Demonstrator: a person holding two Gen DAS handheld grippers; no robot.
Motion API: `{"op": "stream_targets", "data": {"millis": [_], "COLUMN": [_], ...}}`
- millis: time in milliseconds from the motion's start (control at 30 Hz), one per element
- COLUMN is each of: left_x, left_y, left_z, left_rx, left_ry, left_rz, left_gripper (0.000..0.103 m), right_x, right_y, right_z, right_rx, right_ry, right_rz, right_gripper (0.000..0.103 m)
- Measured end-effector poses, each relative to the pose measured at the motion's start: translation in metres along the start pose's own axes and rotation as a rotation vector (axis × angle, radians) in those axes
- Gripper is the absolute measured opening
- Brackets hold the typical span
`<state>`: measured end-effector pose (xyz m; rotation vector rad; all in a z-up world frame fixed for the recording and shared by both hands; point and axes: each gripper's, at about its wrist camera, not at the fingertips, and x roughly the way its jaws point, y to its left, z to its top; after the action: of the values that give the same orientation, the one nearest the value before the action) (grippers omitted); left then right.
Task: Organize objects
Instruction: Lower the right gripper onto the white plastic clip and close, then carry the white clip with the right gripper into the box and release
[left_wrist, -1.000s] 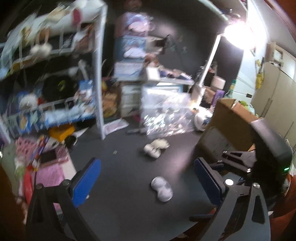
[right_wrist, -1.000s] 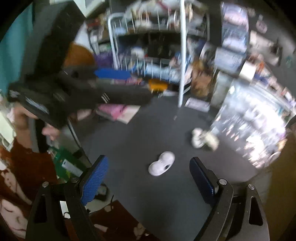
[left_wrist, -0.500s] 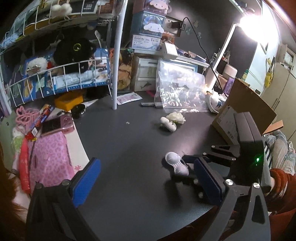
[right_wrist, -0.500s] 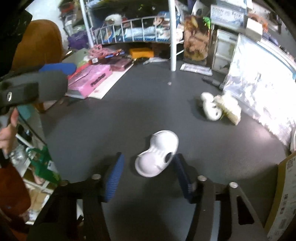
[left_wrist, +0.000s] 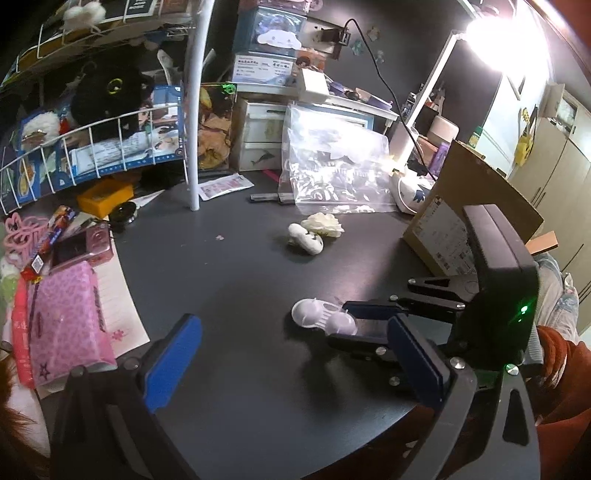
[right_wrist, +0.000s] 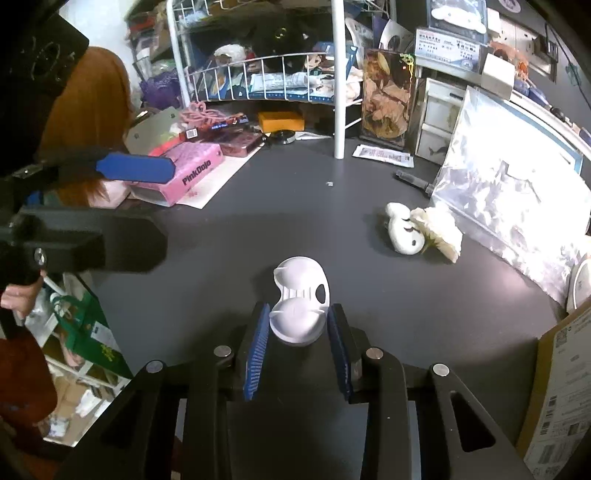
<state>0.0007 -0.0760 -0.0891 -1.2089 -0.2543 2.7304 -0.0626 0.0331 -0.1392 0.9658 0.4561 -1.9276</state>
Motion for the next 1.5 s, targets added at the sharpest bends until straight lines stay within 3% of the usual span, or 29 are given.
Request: {"op": "stream_targets", "data": {"millis": [500, 667, 733, 800, 900, 1100, 1500], "left_x": [-0.002, -0.003, -0.006, -0.012, -0.018, -0.022, 0.027], "left_y": [0.005, -0.006, -0.013, -0.022, -0.038, -0.085, -0.199], "left_z": [-0.003, 0.006, 0.013, 0.025, 0.044, 0.082, 0.145], "left_rx": [-0.017, 0.002, 0.009, 0.018, 0.035, 0.104, 0.266], "left_ry": [0.005, -0.005, -0.017, -0.032, -0.053, -0.083, -0.021], "left_rz": [0.012, -0.042, -0.082, -0.139, -0.209, -0.336, -0.417], "left_gripper": [0.100, 0.099, 0.093, 0.077, 0.062, 0.043, 0.040], "right_x": [0.013, -0.012, -0.033, -0.052, -0.088, -0.151, -0.221], "right_y": [0.003, 0.005, 0.005, 0.005, 0.004, -0.008, -0.095], "right_z": [0.000, 0.006, 0.012, 0.017, 0.022, 0.023, -0.008], "right_rx": [-0.040, -0.063, -0.069, -0.074, -0.094, -0.111, 0.016], "right_ry": [-0.011, -0.069, -0.108, -0.141, -0.205, -0.298, -0.328], "right_rz": [-0.081, -0.059, -0.048, -0.027, -0.022, -0.065, -0.202], "right_gripper": [0.027, 0.027, 0.027, 0.027, 0.027, 0.027, 0.027]}}
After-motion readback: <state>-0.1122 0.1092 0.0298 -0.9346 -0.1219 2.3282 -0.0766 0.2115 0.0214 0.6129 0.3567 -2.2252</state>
